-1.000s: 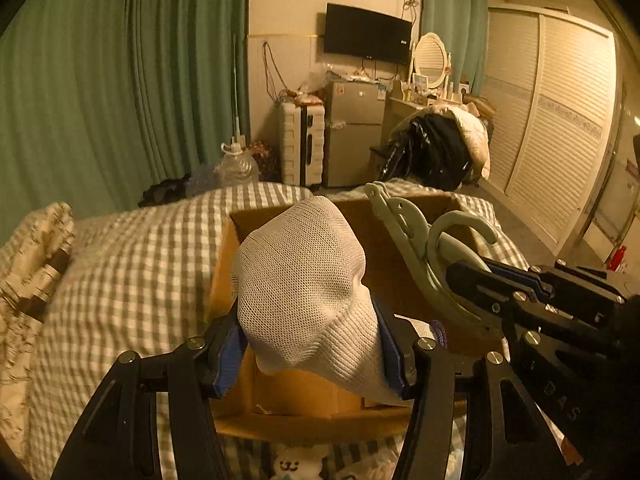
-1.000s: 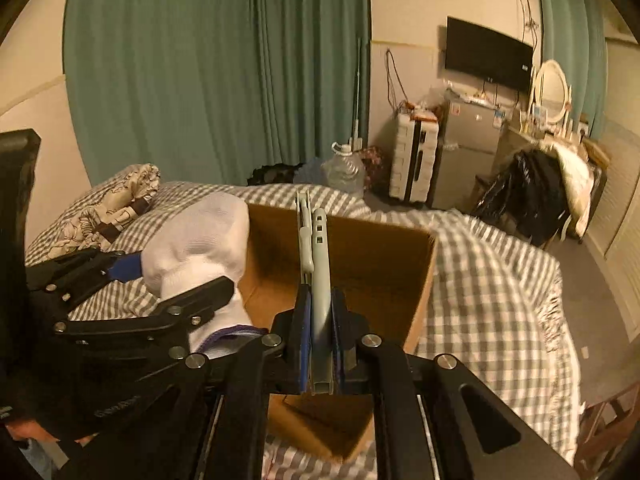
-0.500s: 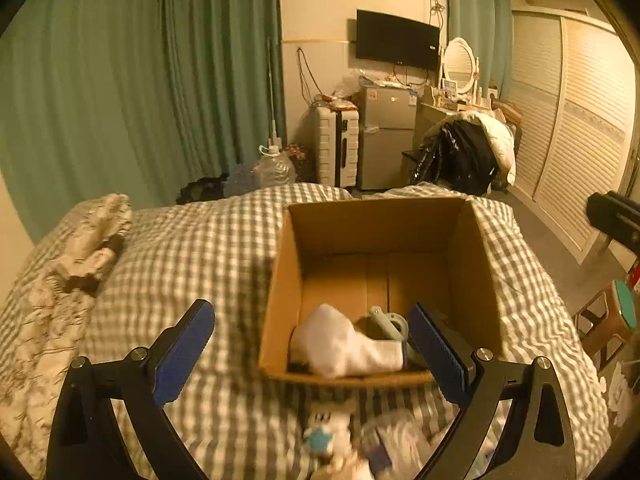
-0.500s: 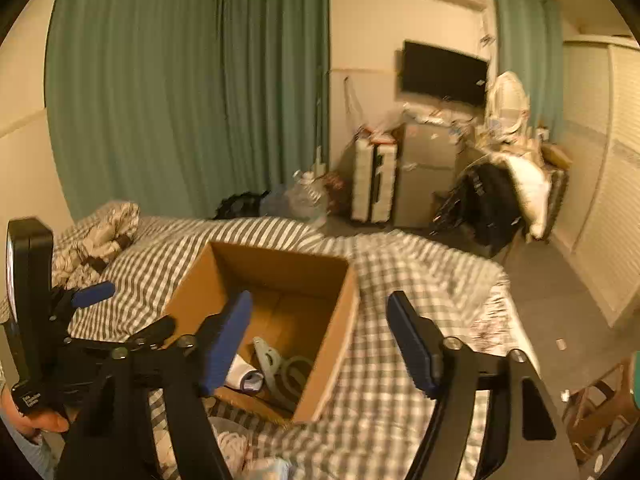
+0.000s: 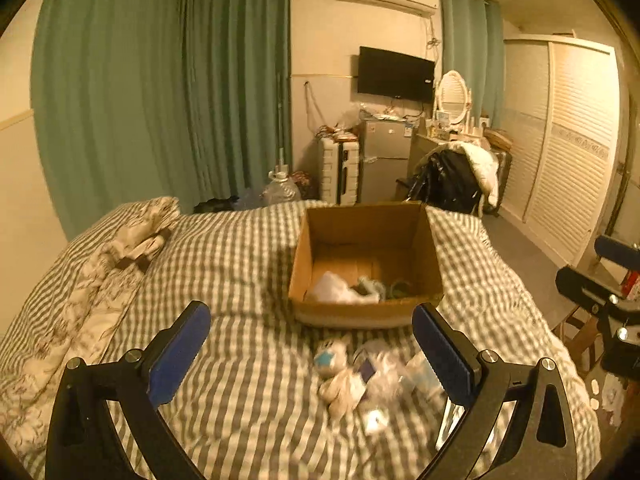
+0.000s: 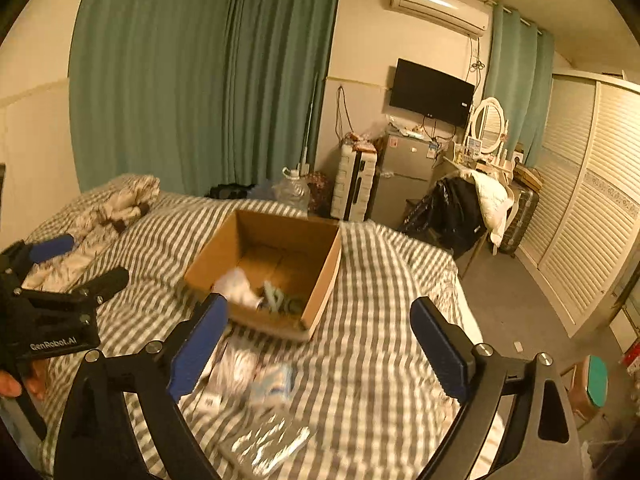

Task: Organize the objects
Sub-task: 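Move both tools back toward the remaining items, then grasp the silver blister pack with the right tool while the left tool grasps the lace cloth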

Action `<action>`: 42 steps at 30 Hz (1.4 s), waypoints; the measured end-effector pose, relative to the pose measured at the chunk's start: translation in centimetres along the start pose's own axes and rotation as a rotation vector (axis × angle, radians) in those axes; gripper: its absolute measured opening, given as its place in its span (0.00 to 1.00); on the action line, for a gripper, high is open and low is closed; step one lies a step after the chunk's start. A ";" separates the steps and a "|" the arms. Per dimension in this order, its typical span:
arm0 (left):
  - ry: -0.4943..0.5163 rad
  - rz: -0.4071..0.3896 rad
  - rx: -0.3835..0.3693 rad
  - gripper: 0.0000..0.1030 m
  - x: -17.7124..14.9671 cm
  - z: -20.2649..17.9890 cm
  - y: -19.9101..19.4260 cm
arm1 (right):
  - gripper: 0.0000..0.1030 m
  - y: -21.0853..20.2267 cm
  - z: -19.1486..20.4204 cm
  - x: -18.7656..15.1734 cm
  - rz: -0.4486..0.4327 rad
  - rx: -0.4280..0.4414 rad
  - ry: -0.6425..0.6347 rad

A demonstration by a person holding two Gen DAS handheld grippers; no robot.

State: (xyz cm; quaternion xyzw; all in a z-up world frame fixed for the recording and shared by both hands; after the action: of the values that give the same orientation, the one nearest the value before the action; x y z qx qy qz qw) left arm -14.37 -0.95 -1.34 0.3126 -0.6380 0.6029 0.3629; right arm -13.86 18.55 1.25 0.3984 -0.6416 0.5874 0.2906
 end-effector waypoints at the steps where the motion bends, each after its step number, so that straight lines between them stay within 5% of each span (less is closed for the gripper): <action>1: -0.005 0.000 0.007 1.00 -0.5 0.2 -0.2 | 0.90 -0.3 0.5 -0.8 0.003 0.005 0.009; 8: -0.070 0.016 0.079 1.00 -6.3 1.5 -0.2 | 0.90 1.3 2.4 -6.7 0.102 -0.039 0.042; 11: -0.080 0.077 0.048 1.00 -8.2 1.4 1.2 | 0.90 3.2 2.7 -9.4 0.185 -0.035 0.051; 34: -0.115 0.167 0.045 1.00 -11.6 2.8 4.7 | 0.90 11.0 4.1 -17.3 0.484 -0.075 0.039; 42: -0.112 0.188 0.030 1.00 -12.0 2.5 5.1 | 0.86 11.1 4.2 -17.9 0.487 -0.070 0.025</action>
State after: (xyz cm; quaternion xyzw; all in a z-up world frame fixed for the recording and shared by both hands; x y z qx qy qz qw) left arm -12.35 -3.50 -14.17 0.2901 -0.6746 0.6254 0.2639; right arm -13.73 17.39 -20.18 0.2145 -0.7351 0.6224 0.1618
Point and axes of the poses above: each gripper's, at about its wrist camera, not at the fingertips, and y roughly the way its jaws point, z to its left, x to its top, the point moved 6 cm from there along y, roughly the way its jaws point, and after that the axes turned 1 degree about -y, right-handed, at the moved point
